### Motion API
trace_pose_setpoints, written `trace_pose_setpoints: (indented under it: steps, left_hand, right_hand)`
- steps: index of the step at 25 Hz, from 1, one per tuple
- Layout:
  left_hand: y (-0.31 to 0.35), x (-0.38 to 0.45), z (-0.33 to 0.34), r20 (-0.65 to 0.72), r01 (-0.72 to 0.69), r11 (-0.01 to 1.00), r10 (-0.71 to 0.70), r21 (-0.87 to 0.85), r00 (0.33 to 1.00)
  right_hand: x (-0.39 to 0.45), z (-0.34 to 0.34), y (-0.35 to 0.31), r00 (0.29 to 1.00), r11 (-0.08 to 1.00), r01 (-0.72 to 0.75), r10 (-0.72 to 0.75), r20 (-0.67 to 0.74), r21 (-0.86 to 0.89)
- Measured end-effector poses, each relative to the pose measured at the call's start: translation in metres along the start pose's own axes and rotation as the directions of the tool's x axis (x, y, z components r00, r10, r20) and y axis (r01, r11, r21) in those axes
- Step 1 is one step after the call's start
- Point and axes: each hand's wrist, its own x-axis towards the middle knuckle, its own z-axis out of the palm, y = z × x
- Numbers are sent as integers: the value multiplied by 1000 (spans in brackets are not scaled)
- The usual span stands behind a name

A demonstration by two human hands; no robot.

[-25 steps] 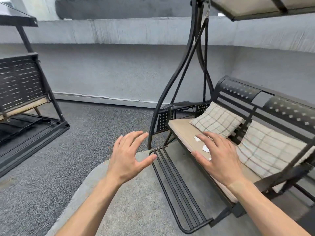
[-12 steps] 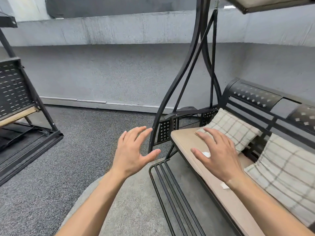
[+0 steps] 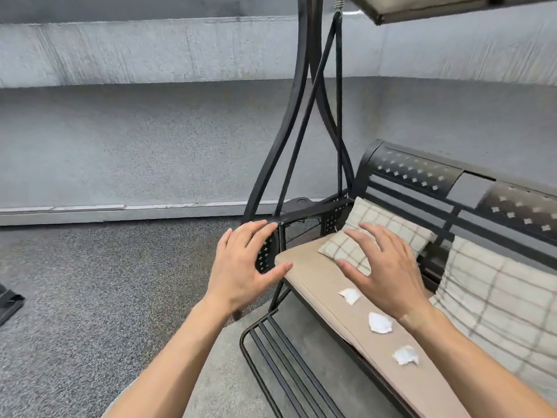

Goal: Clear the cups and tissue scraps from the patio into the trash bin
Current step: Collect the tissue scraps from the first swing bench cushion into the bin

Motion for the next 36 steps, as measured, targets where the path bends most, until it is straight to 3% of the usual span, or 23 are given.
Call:
trace_pose_setpoints:
  steps: [7, 17, 23, 30, 36]
  left_hand:
    - [-45, 98, 54, 65, -228, 949, 248, -219, 967]
    - [23, 158, 188, 148, -404, 787, 519, -466, 842]
    - [56, 187, 266, 205, -414, 766, 563, -492, 800]
    - [47, 192, 335, 369, -333, 837, 503, -435, 781]
    - [15, 184, 410, 510, -249, 878, 445, -408, 736]
  right_hand:
    - [28, 18, 2, 958, 954, -283, 276, -73, -103]
    - [-40, 2, 76, 777, 738, -630, 600, -191, -243]
    - [-69, 18, 139, 640, 602, -768, 736, -222, -218]
    - [-69, 70, 197, 595, 573, -794, 801, -65, -202]
    - [-79, 134, 226, 494, 488, -852, 869, 20, -189]
